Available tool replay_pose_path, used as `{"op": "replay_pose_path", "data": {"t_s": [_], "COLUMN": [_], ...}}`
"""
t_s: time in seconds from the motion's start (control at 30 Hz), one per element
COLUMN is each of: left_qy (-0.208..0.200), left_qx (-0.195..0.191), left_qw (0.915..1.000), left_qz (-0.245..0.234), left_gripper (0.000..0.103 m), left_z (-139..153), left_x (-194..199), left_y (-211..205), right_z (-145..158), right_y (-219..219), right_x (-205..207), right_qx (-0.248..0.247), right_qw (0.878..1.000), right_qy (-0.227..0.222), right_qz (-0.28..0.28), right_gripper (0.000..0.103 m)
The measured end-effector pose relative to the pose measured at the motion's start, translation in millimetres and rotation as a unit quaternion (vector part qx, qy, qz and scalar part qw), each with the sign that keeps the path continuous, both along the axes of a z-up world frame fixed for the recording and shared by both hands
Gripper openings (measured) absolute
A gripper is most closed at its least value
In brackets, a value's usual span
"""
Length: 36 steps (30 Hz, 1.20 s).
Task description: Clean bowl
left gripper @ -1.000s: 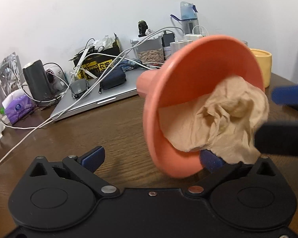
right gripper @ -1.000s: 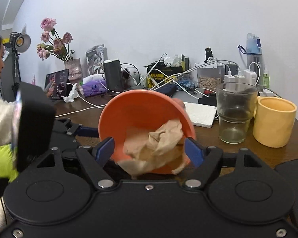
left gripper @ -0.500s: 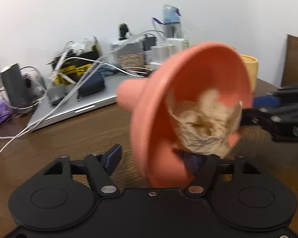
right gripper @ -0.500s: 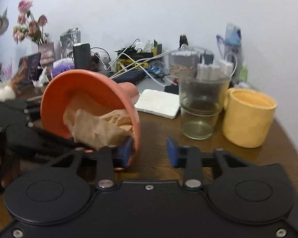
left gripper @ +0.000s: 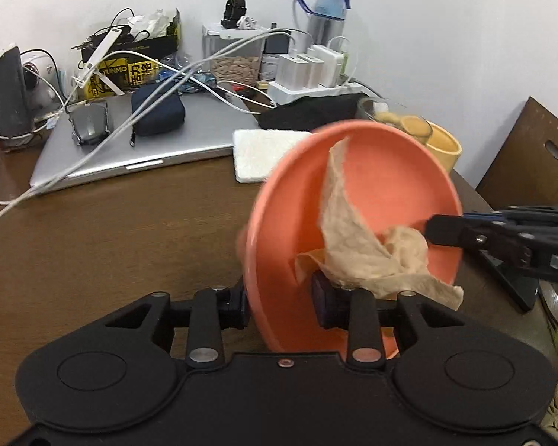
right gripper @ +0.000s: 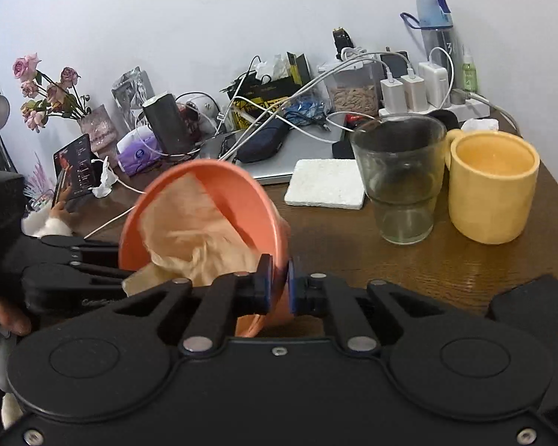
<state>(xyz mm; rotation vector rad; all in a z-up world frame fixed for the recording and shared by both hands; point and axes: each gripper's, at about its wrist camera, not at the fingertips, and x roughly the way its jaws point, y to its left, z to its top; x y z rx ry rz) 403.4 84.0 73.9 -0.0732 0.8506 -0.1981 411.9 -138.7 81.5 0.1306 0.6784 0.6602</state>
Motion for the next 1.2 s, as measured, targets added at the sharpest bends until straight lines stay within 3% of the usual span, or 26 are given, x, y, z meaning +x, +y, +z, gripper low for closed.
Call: {"op": "replay_pose_path", "data": {"t_s": [0.13, 0.2, 0.3, 0.37, 0.47, 0.5, 0.57, 0.6, 0.63, 0.7, 0.8, 0.97, 1.1, 1.2], "left_qy": [0.082, 0.103, 0.107, 0.086, 0.035, 0.016, -0.020, -0.037, -0.055, -0.091, -0.162, -0.286, -0.314, -0.298], "left_qx": [-0.026, -0.016, 0.006, 0.026, 0.019, 0.020, 0.031, 0.037, 0.042, 0.053, 0.074, 0.087, 0.143, 0.164], "left_qw": [0.9962, 0.9943, 0.9938, 0.9953, 0.9990, 0.9995, 0.9993, 0.9986, 0.9976, 0.9944, 0.9840, 0.9541, 0.9383, 0.9401], "left_qz": [0.010, 0.020, 0.029, 0.037, 0.022, 0.016, 0.007, 0.003, -0.002, -0.011, 0.014, 0.022, 0.021, 0.009], "left_gripper": [0.035, 0.039, 0.054, 0.057, 0.080, 0.086, 0.089, 0.090, 0.094, 0.100, 0.100, 0.103, 0.103, 0.103], "left_z": [-7, -16, -19, -12, 6, 12, 22, 27, 32, 42, 34, -7, -36, -52], "left_x": [26, 38, 48, 45, 26, 18, 0, -10, -19, -37, -61, -130, -154, -157], "left_y": [14, 17, 16, 17, 21, 21, 18, 17, 15, 12, 2, -22, -54, -71], "right_z": [11, 8, -1, -4, -2, 0, 5, 7, 9, 16, 24, 12, -18, -38], "right_y": [11, 19, 32, 34, 31, 29, 25, 24, 22, 19, 13, -9, -19, -21], "right_x": [9, 20, 39, 44, 41, 38, 29, 25, 21, 1, -27, -86, -122, -133], "right_qx": [-0.025, -0.039, -0.062, -0.059, -0.049, -0.043, -0.038, -0.038, -0.038, -0.048, -0.048, -0.023, -0.028, -0.039], "right_qw": [0.999, 0.998, 0.996, 0.996, 0.997, 0.997, 0.998, 0.999, 0.999, 0.999, 0.997, 0.986, 0.979, 0.978], "right_qy": [0.019, 0.041, 0.059, 0.060, 0.047, 0.043, 0.030, 0.023, 0.017, -0.016, -0.059, -0.159, -0.197, -0.201], "right_qz": [-0.004, -0.011, -0.032, -0.035, -0.036, -0.037, -0.029, -0.025, -0.020, -0.011, 0.007, 0.042, 0.044, 0.035], "right_gripper": [0.011, 0.012, 0.013, 0.013, 0.022, 0.031, 0.054, 0.075, 0.079, 0.079, 0.079, 0.081, 0.084, 0.087]}}
